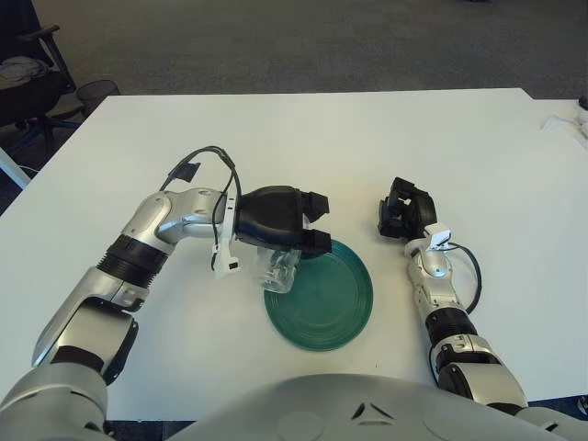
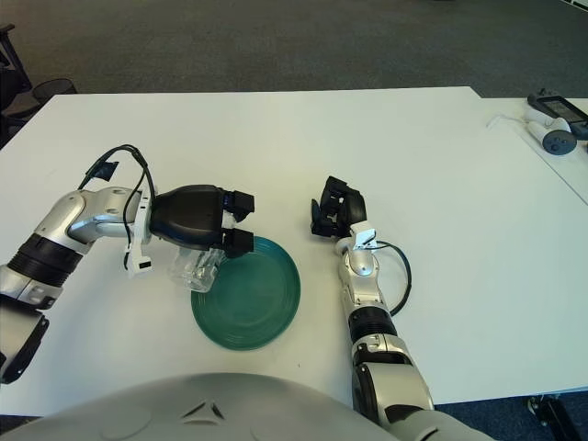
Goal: Put the bottle into the plate.
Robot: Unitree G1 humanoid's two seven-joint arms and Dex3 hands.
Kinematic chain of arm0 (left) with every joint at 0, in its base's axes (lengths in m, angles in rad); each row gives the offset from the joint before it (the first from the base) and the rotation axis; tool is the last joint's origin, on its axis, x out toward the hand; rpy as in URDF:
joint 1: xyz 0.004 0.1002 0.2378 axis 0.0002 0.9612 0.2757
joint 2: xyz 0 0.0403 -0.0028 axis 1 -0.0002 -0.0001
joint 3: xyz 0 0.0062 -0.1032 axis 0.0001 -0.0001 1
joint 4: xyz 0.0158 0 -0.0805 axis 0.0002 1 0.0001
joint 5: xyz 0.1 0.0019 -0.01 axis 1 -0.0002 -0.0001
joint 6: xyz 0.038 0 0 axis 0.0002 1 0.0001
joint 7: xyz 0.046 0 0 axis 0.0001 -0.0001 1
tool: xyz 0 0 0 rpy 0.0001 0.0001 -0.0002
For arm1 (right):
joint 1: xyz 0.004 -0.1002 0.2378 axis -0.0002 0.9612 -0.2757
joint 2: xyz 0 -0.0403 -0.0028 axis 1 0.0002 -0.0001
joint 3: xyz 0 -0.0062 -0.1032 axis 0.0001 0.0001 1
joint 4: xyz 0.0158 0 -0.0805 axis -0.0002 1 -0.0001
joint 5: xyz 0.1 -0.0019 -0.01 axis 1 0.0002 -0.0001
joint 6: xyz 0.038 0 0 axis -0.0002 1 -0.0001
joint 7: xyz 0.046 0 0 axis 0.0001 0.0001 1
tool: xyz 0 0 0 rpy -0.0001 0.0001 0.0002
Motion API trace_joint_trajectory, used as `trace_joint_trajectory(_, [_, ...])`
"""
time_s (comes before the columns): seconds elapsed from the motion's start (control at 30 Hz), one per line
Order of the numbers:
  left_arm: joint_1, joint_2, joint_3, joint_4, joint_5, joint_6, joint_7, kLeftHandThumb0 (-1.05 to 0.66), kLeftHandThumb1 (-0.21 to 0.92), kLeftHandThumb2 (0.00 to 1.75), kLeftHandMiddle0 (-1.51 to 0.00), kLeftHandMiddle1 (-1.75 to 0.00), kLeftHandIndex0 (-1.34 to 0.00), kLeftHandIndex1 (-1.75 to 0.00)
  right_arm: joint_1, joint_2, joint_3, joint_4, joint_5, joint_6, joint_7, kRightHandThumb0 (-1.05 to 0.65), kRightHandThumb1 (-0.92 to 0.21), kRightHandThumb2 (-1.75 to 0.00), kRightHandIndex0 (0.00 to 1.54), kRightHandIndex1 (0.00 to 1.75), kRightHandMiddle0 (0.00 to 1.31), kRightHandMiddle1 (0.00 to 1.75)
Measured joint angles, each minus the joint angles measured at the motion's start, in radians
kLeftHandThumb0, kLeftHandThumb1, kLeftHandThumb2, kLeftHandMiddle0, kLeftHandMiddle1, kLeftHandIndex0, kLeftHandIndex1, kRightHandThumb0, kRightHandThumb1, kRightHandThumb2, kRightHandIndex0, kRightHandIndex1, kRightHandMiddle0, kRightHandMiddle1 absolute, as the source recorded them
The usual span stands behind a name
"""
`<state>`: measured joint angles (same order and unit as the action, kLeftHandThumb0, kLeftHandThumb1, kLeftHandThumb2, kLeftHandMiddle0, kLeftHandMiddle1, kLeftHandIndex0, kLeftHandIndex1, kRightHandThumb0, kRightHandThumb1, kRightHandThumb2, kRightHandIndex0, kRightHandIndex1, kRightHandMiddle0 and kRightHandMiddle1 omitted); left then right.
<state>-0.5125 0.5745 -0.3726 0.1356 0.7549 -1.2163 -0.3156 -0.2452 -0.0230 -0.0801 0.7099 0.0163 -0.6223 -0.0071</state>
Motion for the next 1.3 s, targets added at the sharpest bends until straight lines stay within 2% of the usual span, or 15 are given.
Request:
trace_joint_trajectory(0.3, [-0.017, -0.027, -0.016, 0.022, 0.034, -0.002, 0.023, 0.0, -0.09, 1.75, -0.9, -1.75, -0.74, -1.66, 0.0, 0.0, 0.0, 0.0, 0.0, 0.0, -0.003, -0.06, -0.24, -1.34, 1.2, 1.75, 1.02, 1.75])
trace_joint_trajectory(0.6, [-0.049, -0.057, -0.047, 0.026, 0.071, 0.067, 0.013, 0.0, -0.06, 1.73, -0.9, -1.71, -0.68, -1.74, -0.002, 0.001, 0.002, 0.003, -0.002, 0.0, -0.007, -0.06, -0.24, -1.34, 1.2, 1.75, 1.02, 1.75])
trace_joint_trajectory(0.8, [-0.119, -0.076, -0.094, 0.069, 0.042, 0.116, -0.047, 0.0, -0.07, 1.73, -0.91, -1.67, -0.68, -1.75, -0.002, 0.001, 0.002, 0.003, -0.003, -0.001, -0.008, -0.06, -0.24, -1.34, 1.2, 1.75, 1.02, 1.75])
trace_joint_trajectory(0.97, [-0.169, -0.097, -0.12, 0.078, 0.079, 0.135, -0.044, 0.0, -0.07, 1.73, -0.93, -1.65, -0.68, -1.75, -0.002, 0.002, 0.004, 0.003, -0.004, -0.001, -0.009, -0.06, -0.24, -1.34, 1.2, 1.75, 1.02, 1.75])
trace_joint_trajectory(1.3, [-0.173, -0.108, -0.149, 0.118, 0.084, 0.137, -0.019, 0.0, -0.03, 1.69, -0.89, -1.67, -0.64, -1.75, 0.003, 0.001, 0.006, -0.001, -0.005, 0.0, -0.014, -0.06, -0.24, -1.34, 1.2, 1.75, 1.02, 1.75])
